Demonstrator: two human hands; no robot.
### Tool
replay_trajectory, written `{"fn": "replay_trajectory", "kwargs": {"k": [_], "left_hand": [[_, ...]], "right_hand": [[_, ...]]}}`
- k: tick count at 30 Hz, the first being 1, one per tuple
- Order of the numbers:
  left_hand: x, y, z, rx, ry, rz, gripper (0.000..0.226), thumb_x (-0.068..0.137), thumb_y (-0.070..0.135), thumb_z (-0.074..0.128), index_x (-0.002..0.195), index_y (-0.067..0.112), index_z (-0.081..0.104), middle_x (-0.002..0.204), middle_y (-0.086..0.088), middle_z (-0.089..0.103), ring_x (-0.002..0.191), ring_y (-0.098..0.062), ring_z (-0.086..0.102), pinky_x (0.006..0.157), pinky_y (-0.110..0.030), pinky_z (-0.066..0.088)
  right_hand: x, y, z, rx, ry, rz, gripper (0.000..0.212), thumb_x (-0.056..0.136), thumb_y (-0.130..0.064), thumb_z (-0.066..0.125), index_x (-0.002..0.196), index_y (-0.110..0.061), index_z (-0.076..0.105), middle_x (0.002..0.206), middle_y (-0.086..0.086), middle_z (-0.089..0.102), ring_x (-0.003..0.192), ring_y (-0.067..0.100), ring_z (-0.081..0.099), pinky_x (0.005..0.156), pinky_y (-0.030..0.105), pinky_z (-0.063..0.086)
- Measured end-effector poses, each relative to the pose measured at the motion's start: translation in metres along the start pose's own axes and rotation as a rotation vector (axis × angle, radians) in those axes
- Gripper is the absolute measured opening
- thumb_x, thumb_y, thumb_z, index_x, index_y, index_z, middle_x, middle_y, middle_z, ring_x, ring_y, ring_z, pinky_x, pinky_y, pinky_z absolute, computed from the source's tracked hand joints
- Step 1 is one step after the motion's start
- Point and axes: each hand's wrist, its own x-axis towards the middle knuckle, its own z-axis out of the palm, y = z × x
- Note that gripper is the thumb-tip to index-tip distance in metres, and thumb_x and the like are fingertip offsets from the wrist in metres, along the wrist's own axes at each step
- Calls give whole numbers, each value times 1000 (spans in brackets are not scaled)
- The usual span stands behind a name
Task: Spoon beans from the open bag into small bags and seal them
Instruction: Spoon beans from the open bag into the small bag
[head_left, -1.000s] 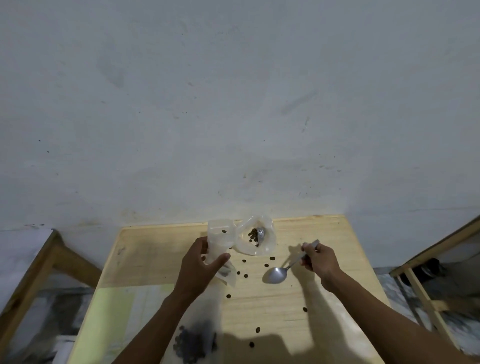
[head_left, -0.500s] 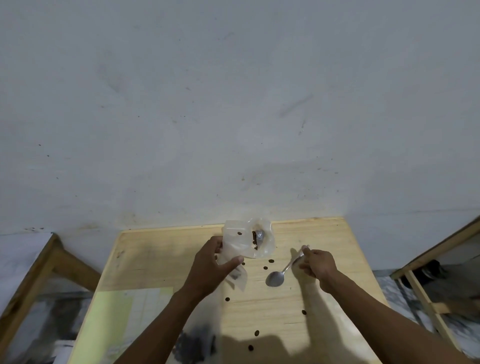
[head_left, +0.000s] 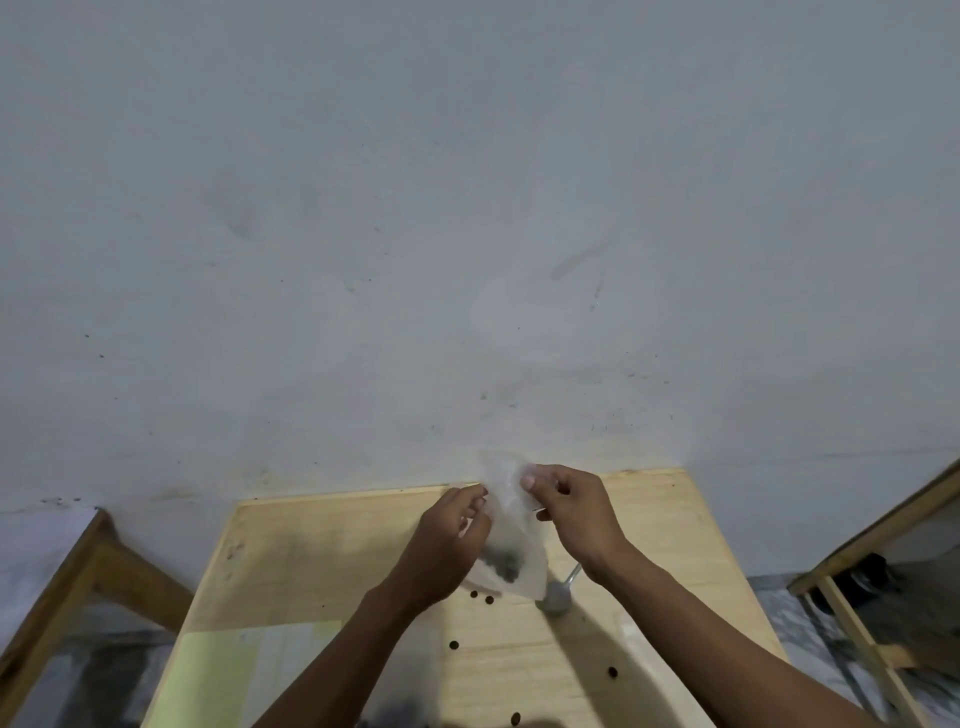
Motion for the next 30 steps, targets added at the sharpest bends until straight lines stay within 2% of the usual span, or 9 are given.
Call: {"fn": "replay_trajectory", "kwargs": {"k": [3, 6, 10, 13, 18, 21, 25, 27, 30], "left_hand": [[-2, -1, -6, -13, -15, -29, 19, 93, 18, 60, 112, 18, 66, 94, 7, 67, 84, -2, 62, 74, -11, 45], [-4, -3, -10, 7, -42, -40, 19, 90, 17, 66, 108, 19, 70, 90, 7, 69, 79, 2, 63, 70, -10, 47], [-6, -6, -14, 20, -36, -62, 14, 87, 8, 66, 89, 21, 71, 77, 2, 71, 67, -5, 65, 65, -15, 49], [-6, -12, -23, 47, 37, -123, 13, 88, 10, 65, 83, 21, 70, 72, 0, 70, 68, -15, 66, 63, -21, 50], [-5, -9, -35, -43, -53, -225, 8, 87, 15, 63, 85, 14, 70, 68, 0, 68, 60, -11, 60, 63, -28, 52], [-6, -4, -38, -216, -93, -302, 13, 91, 21, 62, 91, 11, 70, 74, 0, 69, 64, -13, 60, 66, -30, 54], [-4, 4, -36, -272, -97, -285, 17, 90, 28, 68, 86, 11, 69, 66, 10, 65, 66, -12, 61, 67, -29, 56], [-3, 5, -33, -271, -59, -241, 19, 90, 24, 69, 77, 10, 66, 63, 4, 62, 66, -17, 61, 63, -32, 52], [-4, 7, -30, -206, -50, -165, 21, 91, 22, 66, 74, 11, 62, 65, -1, 64, 63, -15, 61, 61, -29, 47]], "right_hand": [[4, -4, -2, -14, 30, 1, 8, 90, -20, 69, 89, -17, 76, 79, 3, 75, 70, 10, 65, 71, 38, 55], [5, -6, -3, 6, 49, -4, 7, 89, -18, 70, 87, -16, 75, 77, 0, 75, 65, 7, 66, 68, 33, 53], [6, -6, -4, 15, 37, 17, 11, 89, -18, 70, 81, -12, 76, 76, 7, 74, 65, 12, 62, 67, 35, 52], [13, -7, -18, 22, 13, 46, 15, 90, -19, 69, 84, -6, 75, 77, 10, 73, 66, 12, 61, 66, 27, 50], [22, 7, -27, 172, -93, 291, 20, 89, -16, 70, 74, -3, 68, 71, 14, 63, 59, 20, 55, 59, 30, 49], [18, 14, -24, 185, -151, 369, 16, 89, -16, 70, 83, -2, 67, 71, 13, 60, 50, 16, 51, 53, 25, 44], [9, 9, -15, 88, -335, 288, 19, 88, -20, 71, 73, -9, 67, 70, 10, 59, 60, 19, 49, 61, 29, 46], [6, 0, -11, 31, -409, 214, 17, 87, -19, 73, 79, -5, 68, 71, 10, 61, 66, 20, 53, 65, 32, 47], [3, -12, -7, -48, -488, 132, 13, 84, -17, 76, 76, -8, 69, 70, 5, 66, 64, 14, 60, 62, 25, 49]]}}
